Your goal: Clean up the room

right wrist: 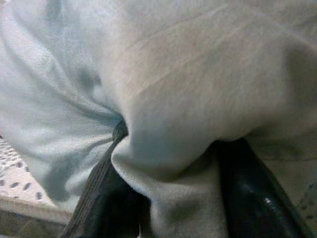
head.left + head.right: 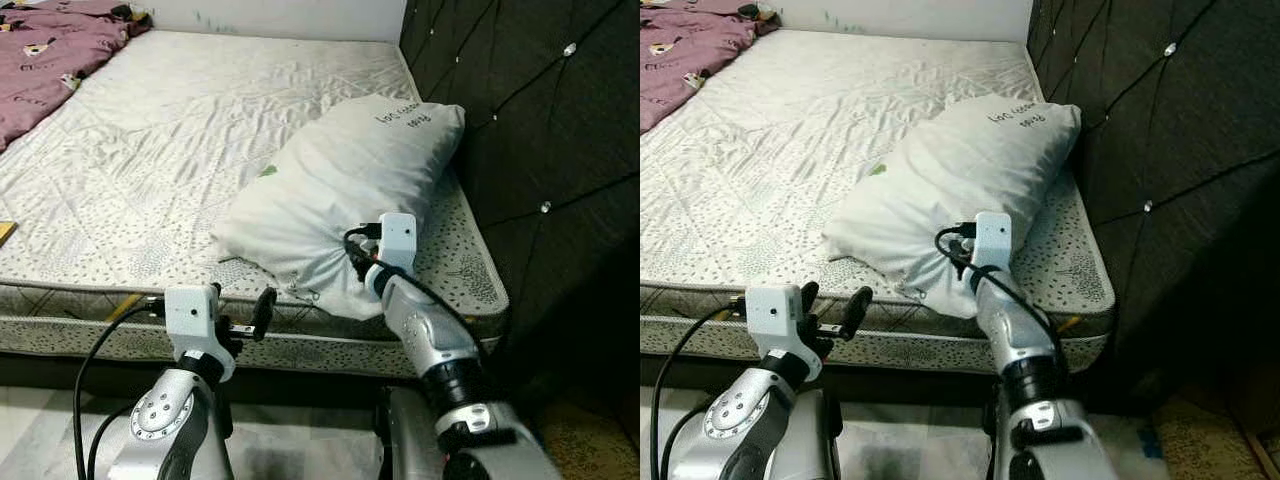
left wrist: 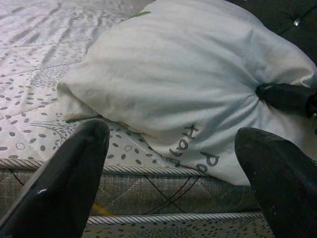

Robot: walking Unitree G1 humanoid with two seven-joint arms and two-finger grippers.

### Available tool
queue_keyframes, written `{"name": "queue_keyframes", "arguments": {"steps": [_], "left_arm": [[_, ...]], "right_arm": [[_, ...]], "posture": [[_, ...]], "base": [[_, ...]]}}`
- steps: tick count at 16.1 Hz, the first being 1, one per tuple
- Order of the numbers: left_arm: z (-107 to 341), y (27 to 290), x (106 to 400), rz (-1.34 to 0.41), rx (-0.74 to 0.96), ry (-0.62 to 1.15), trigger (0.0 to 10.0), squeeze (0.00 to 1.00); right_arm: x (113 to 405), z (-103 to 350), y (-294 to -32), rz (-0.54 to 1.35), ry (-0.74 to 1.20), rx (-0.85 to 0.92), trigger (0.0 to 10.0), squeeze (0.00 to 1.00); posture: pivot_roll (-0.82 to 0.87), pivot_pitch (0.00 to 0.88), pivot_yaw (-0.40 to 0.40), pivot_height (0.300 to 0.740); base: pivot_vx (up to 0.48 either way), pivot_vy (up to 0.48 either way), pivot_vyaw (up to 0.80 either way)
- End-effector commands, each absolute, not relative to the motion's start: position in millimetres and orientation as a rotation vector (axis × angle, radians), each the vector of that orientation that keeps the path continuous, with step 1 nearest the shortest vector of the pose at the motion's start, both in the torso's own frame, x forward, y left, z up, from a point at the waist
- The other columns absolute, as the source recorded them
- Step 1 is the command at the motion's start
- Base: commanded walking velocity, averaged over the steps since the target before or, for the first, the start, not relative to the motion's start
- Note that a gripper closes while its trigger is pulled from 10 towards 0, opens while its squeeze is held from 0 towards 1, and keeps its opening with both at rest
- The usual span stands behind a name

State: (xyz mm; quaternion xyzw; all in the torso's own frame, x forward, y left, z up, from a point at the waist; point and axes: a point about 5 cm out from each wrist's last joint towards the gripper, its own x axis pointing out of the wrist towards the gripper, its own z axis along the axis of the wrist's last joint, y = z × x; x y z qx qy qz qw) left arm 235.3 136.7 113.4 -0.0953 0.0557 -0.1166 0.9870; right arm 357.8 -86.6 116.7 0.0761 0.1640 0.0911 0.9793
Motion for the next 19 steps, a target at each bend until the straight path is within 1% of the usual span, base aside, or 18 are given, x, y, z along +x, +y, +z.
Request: {"name": "queue_keyframes", "arguments": {"steps": [1,2,3,5,6,7,8,10,12,13,16,18,19], "left_arm": [[116.9,135.4,235.8,-0.250,-0.180,0.103,10.0,0.00],[116.8,135.6,236.0,-0.249,-0.179,0.102,10.0,0.00],[117.5,135.4,237.5,-0.249,-0.176,0.098,10.0,0.00],[118.2,136.3,239.0,-0.244,-0.158,0.091,10.0,0.00],[118.6,137.7,240.5,-0.235,-0.141,0.086,10.0,0.00],[118.7,138.6,241.4,-0.229,-0.138,0.084,10.0,0.00],[118.7,140.0,242.3,-0.223,-0.129,0.082,10.0,0.00],[118.2,140.4,243.8,-0.219,-0.122,0.083,10.0,0.00],[118.6,139.9,244.9,-0.217,-0.115,0.081,10.0,0.00],[119.0,141.5,245.9,-0.208,-0.102,0.078,10.0,0.00],[120.1,144.9,248.7,-0.197,-0.089,0.067,10.0,0.00],[120.4,140.7,249.4,-0.208,-0.090,0.065,10.0,0.00],[120.5,140.2,248.8,-0.212,-0.089,0.066,10.0,0.00]], "right_arm": [[365.8,126.6,-95.4,0.164,0.284,0.132,0.0,0.00],[370.3,128.1,-101.8,0.164,0.272,0.090,0.0,0.00],[381.9,136.9,-122.1,0.126,0.242,0.048,0.0,0.00],[392.7,151.5,-148.4,0.060,0.207,0.014,0.0,0.00],[399.4,165.8,-169.2,0.011,0.171,-0.016,0.0,0.00],[402.8,176.5,-184.5,-0.029,0.147,-0.036,0.0,0.00],[406.0,191.8,-205.8,-0.102,0.116,-0.023,0.0,0.00],[408.7,213.4,-229.5,-0.183,0.060,-0.008,0.0,0.00],[408.1,224.4,-243.7,-0.226,0.028,-0.014,0.0,0.00],[406.4,230.5,-254.8,-0.257,0.008,-0.025,0.0,0.00],[400.6,226.4,-268.0,-0.303,-0.027,-0.019,0.0,0.00],[394.2,199.2,-259.6,-0.264,-0.028,-0.043,0.0,0.00],[385.6,174.7,-249.8,-0.227,-0.016,-0.058,0.0,0.00]], "posture": [[0.08,0.000,-0.050,0.512],[0.08,0.000,-0.050,0.512],[0.09,0.000,-0.049,0.512],[0.08,0.000,-0.047,0.512],[0.08,0.000,-0.046,0.512],[0.08,0.000,-0.046,0.512],[0.08,0.000,-0.044,0.512],[0.08,0.000,-0.040,0.512],[0.08,0.000,-0.038,0.512],[0.08,0.000,-0.035,0.512],[0.07,0.000,-0.032,0.512],[0.07,0.000,-0.028,0.512],[0.07,0.000,-0.024,0.512]], "base": [[0.000,0.000,0.00],[0.000,0.000,0.00],[0.000,0.000,0.00],[0.000,0.000,0.00],[0.000,0.000,0.00],[0.000,0.000,0.00],[0.000,0.000,0.00],[0.000,0.000,0.00],[0.000,0.000,0.00],[0.000,0.000,0.00],[0.000,0.000,0.00],[0.000,0.000,0.00],[0.000,0.000,0.00]]}}
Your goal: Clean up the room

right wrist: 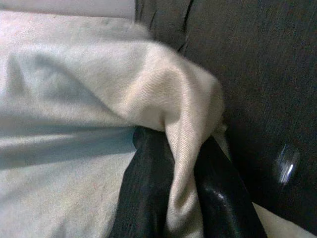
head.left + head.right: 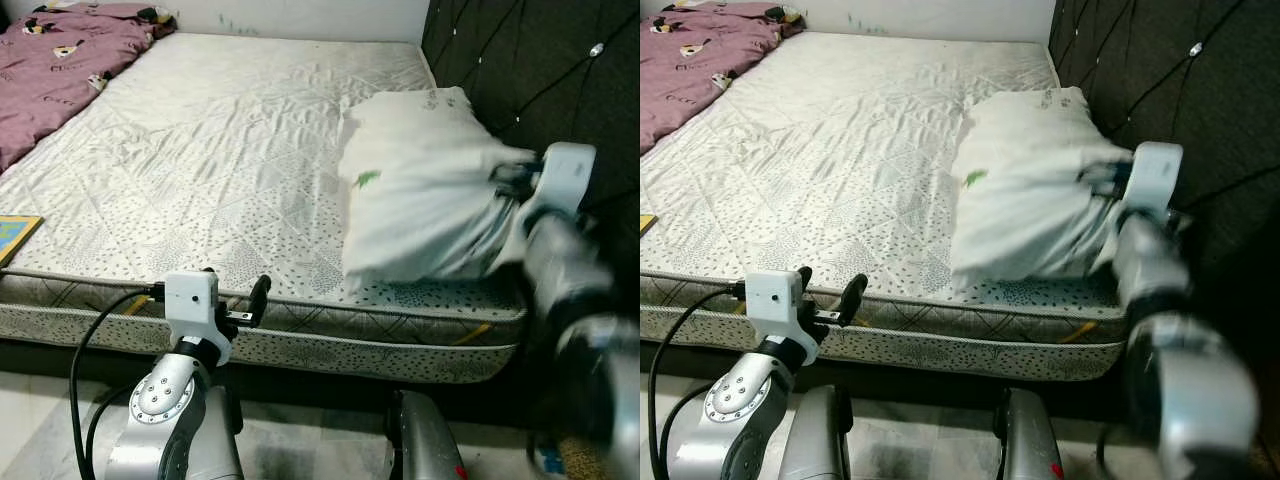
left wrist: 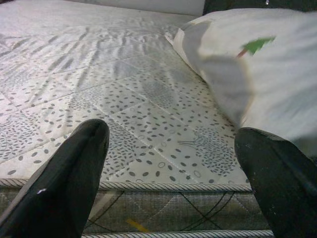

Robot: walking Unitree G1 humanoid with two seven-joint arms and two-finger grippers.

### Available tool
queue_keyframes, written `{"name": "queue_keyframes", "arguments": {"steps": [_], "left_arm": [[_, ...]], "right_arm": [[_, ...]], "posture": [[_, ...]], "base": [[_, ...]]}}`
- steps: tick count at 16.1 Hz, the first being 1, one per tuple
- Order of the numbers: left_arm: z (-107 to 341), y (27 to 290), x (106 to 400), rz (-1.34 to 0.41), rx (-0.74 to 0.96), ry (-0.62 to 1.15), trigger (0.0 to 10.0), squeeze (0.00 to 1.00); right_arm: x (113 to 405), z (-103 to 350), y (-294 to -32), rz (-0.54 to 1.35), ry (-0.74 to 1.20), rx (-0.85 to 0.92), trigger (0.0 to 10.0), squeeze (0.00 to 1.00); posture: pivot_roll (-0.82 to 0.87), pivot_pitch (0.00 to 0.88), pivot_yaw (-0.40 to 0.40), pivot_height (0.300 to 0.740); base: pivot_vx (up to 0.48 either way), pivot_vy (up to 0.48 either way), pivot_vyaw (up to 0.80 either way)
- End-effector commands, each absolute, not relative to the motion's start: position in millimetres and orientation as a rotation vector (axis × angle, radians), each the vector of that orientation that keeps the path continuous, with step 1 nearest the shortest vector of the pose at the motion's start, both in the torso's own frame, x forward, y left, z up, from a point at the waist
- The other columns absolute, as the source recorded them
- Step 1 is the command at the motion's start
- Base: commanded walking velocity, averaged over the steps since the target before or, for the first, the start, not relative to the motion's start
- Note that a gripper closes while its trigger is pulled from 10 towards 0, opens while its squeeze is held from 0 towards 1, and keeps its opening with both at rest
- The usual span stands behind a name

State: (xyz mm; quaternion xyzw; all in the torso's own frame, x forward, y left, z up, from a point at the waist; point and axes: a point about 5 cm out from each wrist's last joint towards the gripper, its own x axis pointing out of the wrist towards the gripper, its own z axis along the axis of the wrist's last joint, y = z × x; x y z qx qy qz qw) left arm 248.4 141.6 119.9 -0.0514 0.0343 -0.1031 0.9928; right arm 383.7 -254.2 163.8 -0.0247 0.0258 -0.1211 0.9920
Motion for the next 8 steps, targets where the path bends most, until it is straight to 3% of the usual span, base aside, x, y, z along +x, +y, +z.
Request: {"name": "queue_keyframes", "arguments": {"steps": [1,3,7,8], "left_arm": [[120.5,140.4,248.7,-0.212,-0.089,0.067,10.0,0.00],[118.7,143.4,248.8,-0.212,-0.074,0.073,10.0,0.00],[120.5,146.1,253.2,-0.195,-0.053,0.063,10.0,0.00],[120.7,146.3,254.0,-0.194,-0.049,0.062,10.0,0.00]], "right_arm": [[384.4,171.8,-248.6,-0.223,-0.014,-0.058,0.0,0.00],[359.3,136.3,-225.9,-0.158,0.002,-0.032,0.0,0.00],[328.9,128.5,-183.0,-0.050,-0.041,0.022,0.0,0.00],[317.9,129.5,-161.6,0.019,-0.049,0.034,0.0,0.00]], "posture": [[0.07,0.000,-0.024,0.512],[0.06,0.000,-0.017,0.512],[0.05,0.000,-0.010,0.512],[0.05,0.000,-0.010,0.512]], "base": [[0.000,0.000,0.00],[0.000,0.000,0.00],[0.000,0.000,0.00],[0.000,0.000,0.00]]}}
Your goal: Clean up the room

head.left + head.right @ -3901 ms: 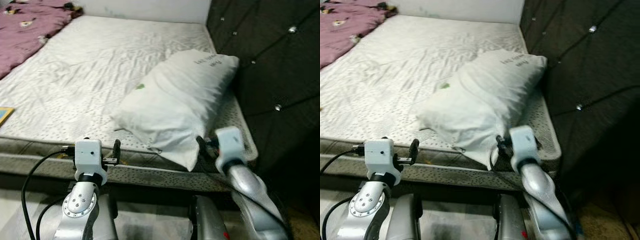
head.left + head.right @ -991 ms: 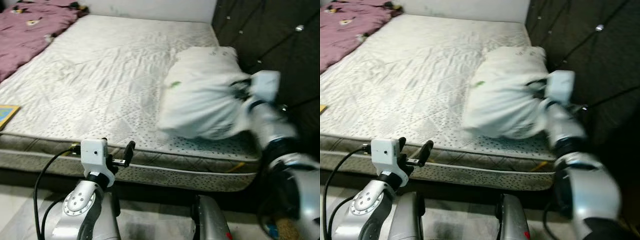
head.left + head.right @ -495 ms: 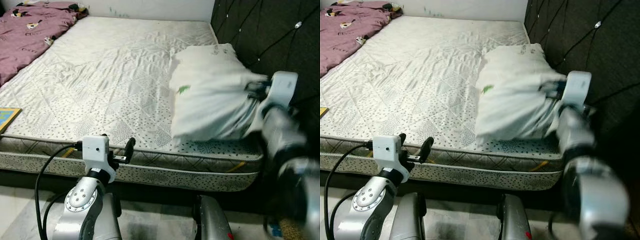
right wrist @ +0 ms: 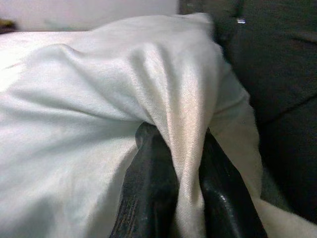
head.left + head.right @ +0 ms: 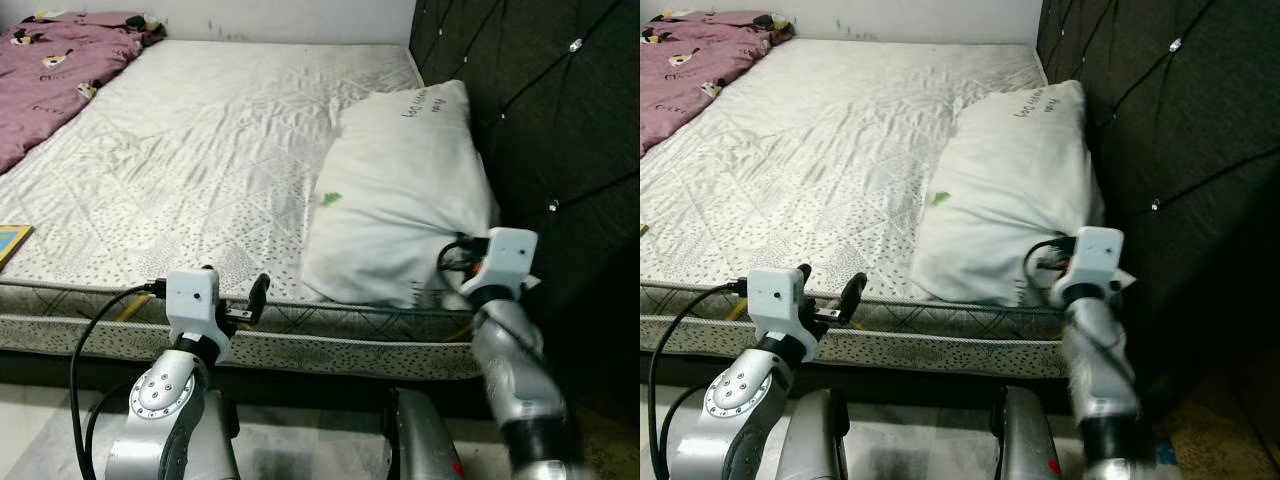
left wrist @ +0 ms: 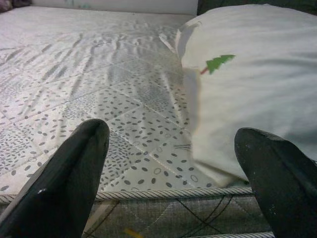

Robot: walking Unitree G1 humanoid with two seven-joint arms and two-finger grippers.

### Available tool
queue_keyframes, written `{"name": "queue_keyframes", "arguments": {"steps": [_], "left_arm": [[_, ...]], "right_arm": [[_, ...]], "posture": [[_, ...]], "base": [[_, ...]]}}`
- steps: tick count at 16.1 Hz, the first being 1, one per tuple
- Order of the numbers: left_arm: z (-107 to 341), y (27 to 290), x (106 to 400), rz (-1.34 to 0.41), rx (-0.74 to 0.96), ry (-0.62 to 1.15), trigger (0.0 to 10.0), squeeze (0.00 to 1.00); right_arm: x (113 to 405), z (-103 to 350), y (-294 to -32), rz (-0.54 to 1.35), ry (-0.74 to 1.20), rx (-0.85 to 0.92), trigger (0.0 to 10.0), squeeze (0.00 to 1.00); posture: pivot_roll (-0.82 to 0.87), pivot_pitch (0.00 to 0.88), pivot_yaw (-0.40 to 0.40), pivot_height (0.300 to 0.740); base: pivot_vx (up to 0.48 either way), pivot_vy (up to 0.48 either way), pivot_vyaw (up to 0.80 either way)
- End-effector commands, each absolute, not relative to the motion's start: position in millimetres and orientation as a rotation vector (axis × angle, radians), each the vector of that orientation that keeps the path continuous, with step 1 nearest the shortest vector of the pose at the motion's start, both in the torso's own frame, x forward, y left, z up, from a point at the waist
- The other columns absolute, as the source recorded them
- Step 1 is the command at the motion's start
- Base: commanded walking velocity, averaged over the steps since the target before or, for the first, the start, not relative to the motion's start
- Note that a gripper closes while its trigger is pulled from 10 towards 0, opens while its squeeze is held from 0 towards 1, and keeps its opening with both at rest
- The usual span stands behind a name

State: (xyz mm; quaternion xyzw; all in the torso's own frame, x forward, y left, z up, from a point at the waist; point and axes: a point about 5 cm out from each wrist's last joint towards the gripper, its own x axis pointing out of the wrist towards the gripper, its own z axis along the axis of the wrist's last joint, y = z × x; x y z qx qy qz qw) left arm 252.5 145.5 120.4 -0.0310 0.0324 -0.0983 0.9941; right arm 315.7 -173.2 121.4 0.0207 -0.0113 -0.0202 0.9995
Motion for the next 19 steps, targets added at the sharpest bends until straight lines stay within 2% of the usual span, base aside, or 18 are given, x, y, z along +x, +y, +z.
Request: {"name": "queue_keyframes", "arguments": {"steps": [1,5,9,10,11,12,14,19], "left_arm": [[121.2,146.4,254.5,-0.192,-0.047,0.059,10.0,0.00],[121.1,147.3,253.8,-0.185,-0.040,0.058,10.0,0.00],[122.0,146.4,256.9,-0.185,-0.034,0.054,10.0,0.00],[122.2,146.9,257.3,-0.182,-0.029,0.054,10.0,0.00],[122.6,149.4,257.2,-0.174,-0.023,0.053,10.0,0.00],[122.2,151.8,256.7,-0.162,-0.018,0.054,10.0,0.00],[121.9,154.3,254.9,-0.146,-0.017,0.056,10.0,0.00],[118.3,143.6,250.5,-0.185,-0.020,0.070,10.0,0.00]], "right_arm": [[312.5,128.7,-148.5,0.058,-0.046,0.044,0.0,0.00],[310.3,126.0,-131.9,0.116,0.010,0.076,0.0,0.00],[360.2,151.7,-155.2,0.109,0.006,-0.011,0.0,0.00],[373.0,161.6,-168.3,0.091,0.011,-0.027,0.0,0.00],[386.6,172.5,-193.7,0.029,0.045,-0.024,0.0,0.00],[392.6,181.5,-221.2,-0.060,0.070,0.019,0.0,0.00],[392.0,201.0,-263.8,-0.198,0.039,-0.007,0.0,0.00],[387.3,218.1,-297.0,-0.313,-0.002,-0.043,0.0,0.00]], "posture": [[0.06,0.000,-0.011,0.512],[0.07,0.000,-0.015,0.512],[0.07,0.000,-0.012,0.512],[0.07,0.000,-0.014,0.512],[0.07,0.000,-0.014,0.512],[0.08,0.000,-0.024,0.512],[0.10,0.000,-0.028,0.512],[0.09,0.000,-0.022,0.512]], "base": [[0.000,0.000,0.00],[0.000,0.000,0.00],[0.000,0.000,0.00],[0.000,0.000,0.00],[0.000,0.000,0.00],[0.000,0.000,0.00],[0.000,0.000,0.00],[0.000,0.000,0.00]]}}
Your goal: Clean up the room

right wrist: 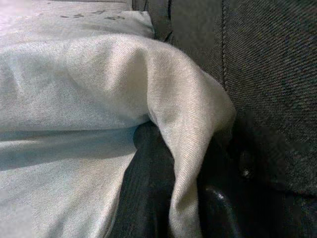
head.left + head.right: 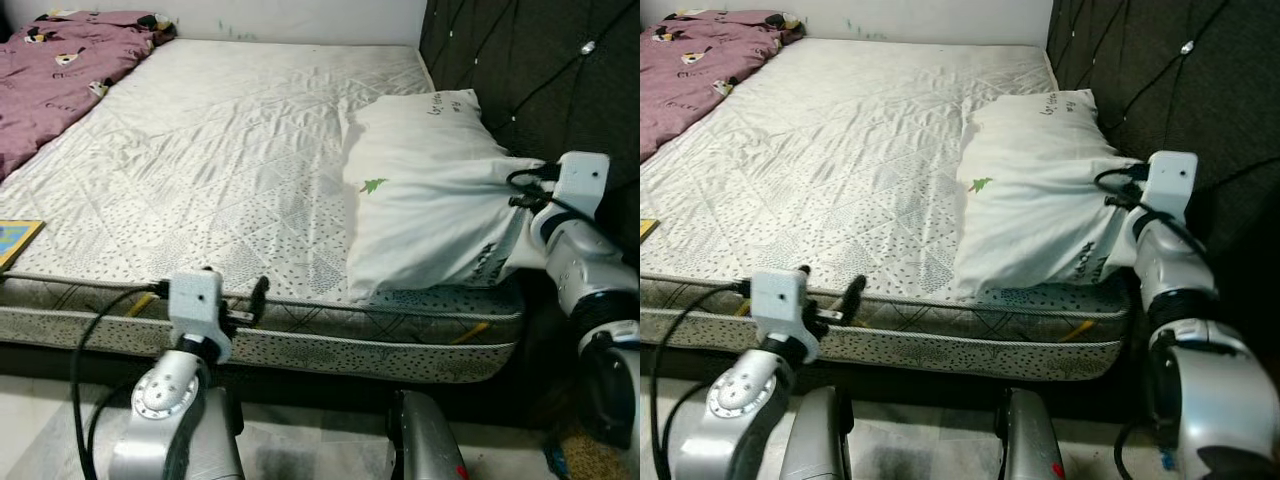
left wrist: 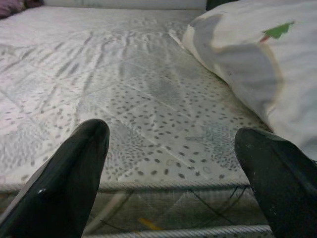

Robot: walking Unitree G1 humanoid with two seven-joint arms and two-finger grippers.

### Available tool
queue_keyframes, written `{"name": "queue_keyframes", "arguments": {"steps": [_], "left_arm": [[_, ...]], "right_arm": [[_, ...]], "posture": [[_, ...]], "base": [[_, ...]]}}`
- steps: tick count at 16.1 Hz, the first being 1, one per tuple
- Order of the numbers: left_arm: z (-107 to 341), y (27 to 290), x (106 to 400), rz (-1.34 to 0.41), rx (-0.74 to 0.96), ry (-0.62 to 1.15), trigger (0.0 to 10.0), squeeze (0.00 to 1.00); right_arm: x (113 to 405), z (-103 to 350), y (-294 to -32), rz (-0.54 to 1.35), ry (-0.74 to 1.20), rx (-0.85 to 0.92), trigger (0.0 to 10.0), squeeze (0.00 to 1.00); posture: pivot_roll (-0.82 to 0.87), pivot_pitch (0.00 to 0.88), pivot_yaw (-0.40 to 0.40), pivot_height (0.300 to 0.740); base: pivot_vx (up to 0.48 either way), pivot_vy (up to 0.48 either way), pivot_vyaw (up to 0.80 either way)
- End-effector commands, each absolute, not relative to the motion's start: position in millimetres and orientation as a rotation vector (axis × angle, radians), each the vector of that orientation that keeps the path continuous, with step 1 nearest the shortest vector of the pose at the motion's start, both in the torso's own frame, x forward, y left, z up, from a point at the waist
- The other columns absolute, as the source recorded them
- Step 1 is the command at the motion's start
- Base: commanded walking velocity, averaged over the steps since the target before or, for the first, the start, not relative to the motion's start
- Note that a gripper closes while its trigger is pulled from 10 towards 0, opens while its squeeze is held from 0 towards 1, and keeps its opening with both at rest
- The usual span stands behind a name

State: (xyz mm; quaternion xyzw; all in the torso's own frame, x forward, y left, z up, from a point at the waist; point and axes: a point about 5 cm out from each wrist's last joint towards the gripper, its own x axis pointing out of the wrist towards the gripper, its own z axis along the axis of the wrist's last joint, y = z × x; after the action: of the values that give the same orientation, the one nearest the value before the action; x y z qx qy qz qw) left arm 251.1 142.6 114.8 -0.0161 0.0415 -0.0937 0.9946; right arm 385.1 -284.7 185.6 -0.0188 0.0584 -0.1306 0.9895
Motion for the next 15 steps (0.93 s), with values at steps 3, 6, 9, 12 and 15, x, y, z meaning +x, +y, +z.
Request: {"name": "queue_keyframes", "arguments": {"steps": [3,6,9,12,15], "left_arm": [[117.1,143.4,251.2,-0.182,-0.022,0.076,10.0,0.00],[115.4,142.9,250.6,-0.187,-0.018,0.084,10.0,0.00],[114.8,142.3,252.2,-0.192,-0.018,0.087,10.0,0.00],[114.6,142.2,252.9,-0.189,-0.025,0.089,10.0,0.00],[114.4,142.6,252.7,-0.185,-0.023,0.089,10.0,0.00]], "right_arm": [[380.3,192.3,-297.6,-0.312,0.045,-0.052,0.0,0.00],[370.7,158.5,-289.7,-0.287,0.096,-0.035,0.0,0.00],[361.2,135.8,-284.7,-0.276,0.120,-0.024,0.0,0.00],[349.0,114.8,-279.9,-0.253,0.138,-0.045,0.0,0.00],[329.0,94.9,-282.5,-0.271,0.142,-0.049,0.0,0.00]], "posture": [[0.09,0.000,-0.018,0.512],[0.09,0.000,-0.018,0.512],[0.07,0.000,-0.006,0.512],[0.07,0.000,-0.011,0.512],[0.07,0.000,-0.012,0.512]], "base": [[0.000,0.000,0.00],[0.000,0.000,0.00],[0.000,0.000,0.00],[0.000,0.000,0.00],[0.000,0.000,0.00]]}}
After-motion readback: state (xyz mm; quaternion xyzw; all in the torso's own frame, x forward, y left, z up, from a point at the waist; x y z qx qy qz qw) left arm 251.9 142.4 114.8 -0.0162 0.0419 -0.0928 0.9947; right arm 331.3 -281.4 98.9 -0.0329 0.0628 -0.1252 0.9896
